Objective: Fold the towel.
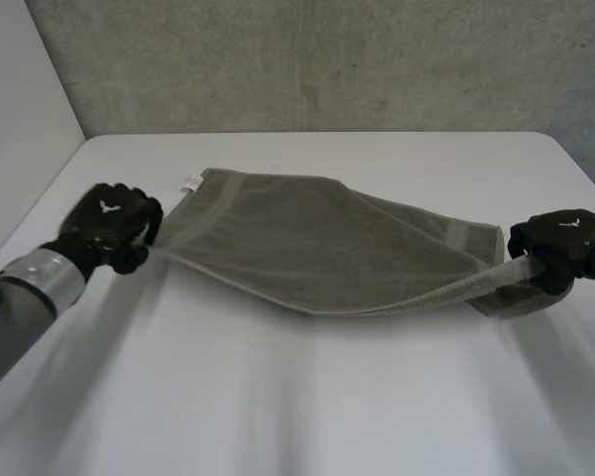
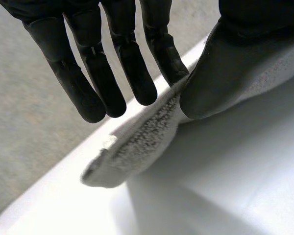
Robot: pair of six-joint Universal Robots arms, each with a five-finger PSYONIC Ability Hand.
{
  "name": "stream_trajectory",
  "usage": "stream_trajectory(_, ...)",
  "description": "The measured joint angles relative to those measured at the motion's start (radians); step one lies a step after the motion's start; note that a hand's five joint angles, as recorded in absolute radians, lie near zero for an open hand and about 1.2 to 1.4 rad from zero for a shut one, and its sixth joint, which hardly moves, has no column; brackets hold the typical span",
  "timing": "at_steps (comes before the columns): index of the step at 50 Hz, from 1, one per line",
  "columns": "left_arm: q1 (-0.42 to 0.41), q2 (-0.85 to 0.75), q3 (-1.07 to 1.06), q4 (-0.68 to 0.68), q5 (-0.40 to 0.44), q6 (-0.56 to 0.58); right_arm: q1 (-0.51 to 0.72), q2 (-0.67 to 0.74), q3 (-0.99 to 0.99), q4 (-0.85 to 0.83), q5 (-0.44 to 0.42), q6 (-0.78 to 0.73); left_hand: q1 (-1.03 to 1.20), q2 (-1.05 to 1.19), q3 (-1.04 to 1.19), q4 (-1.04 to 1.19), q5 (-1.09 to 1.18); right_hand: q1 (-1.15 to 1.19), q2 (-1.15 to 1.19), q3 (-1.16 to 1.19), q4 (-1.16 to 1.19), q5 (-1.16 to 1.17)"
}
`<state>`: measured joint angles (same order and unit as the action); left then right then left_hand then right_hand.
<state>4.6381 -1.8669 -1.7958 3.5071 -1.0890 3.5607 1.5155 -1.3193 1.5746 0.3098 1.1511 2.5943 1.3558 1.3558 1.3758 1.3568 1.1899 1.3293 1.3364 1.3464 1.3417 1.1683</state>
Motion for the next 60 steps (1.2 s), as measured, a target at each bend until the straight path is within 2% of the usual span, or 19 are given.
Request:
stream_trajectory(9,0.091,0.293,-0.141,-0.079,0.055,-0.07,-0.012,-0.188,0.071,0.147,-0.042,-0.211,0.0,0.0,0.002,0.0,0.0,0.0,0.0,0.0,0.0,0.0)
stream_trajectory(16,0.198,0.483,-0.223,-0.15,0.194,-0.103,-0.111,-0.333,0.066,0.331,-0.209,-0.341,0.0,0.001,0.002,0.0,0.0,0.0,0.0,0.0,0.0,0.0)
stream_trajectory(21,0.218,0.475,-0.225,-0.144,0.235,-0.132,-0.179,-0.297,0.051,0.373,-0.284,-0.407,0.0,0.001,0.002,0.0,0.0,0.0,0.0,0.0,0.0,0.0)
stream_trajectory(23,0.206,0.428,-0.208,-0.13,0.235,-0.139,-0.178,-0.249,0.036,0.373,-0.282,-0.425,0.0,0.001,0.003,0.0,0.0,0.0,0.0,0.0,0.0,0.0)
stream_trajectory(25,0.169,0.328,-0.158,-0.108,0.219,-0.144,-0.15,-0.163,-0.001,0.369,-0.245,-0.437,0.001,0.001,0.003,0.0,0.0,0.0,0.0,0.0,0.0,0.0)
stream_trajectory(30,0.072,0.062,0.02,-0.088,0.126,-0.138,-0.052,0.037,-0.126,0.346,-0.1,-0.425,0.001,0.001,0.004,0.0,0.0,0.0,0.0,0.0,0.0,0.0)
stream_trajectory(34,0.015,-0.144,0.212,-0.119,0.037,-0.117,0.002,0.177,-0.241,0.301,-0.012,-0.359,0.001,0.002,0.004,0.0,0.0,0.0,0.0,0.0,0.0,0.0)
stream_trajectory(40,-0.042,-0.373,0.497,-0.2,-0.032,-0.093,0.033,0.293,-0.354,0.196,0.031,-0.212,0.001,0.004,0.004,0.0,0.0,0.0,0.0,0.0,0.0,0.0)
stream_trajectory(49,-0.109,-0.553,0.779,-0.25,-0.067,-0.089,0.07,0.352,-0.39,0.026,0.053,-0.051,0.001,0.005,0.006,0.0,0.004,0.0,0.0,0.0,0.0,0.0)
stream_trajectory(60,-0.157,-0.689,0.983,-0.25,-0.127,-0.089,0.113,0.459,-0.463,-0.039,0.162,-0.026,0.001,0.005,0.006,0.0,0.004,0.0,0.0,0.0,0.0,0.0)
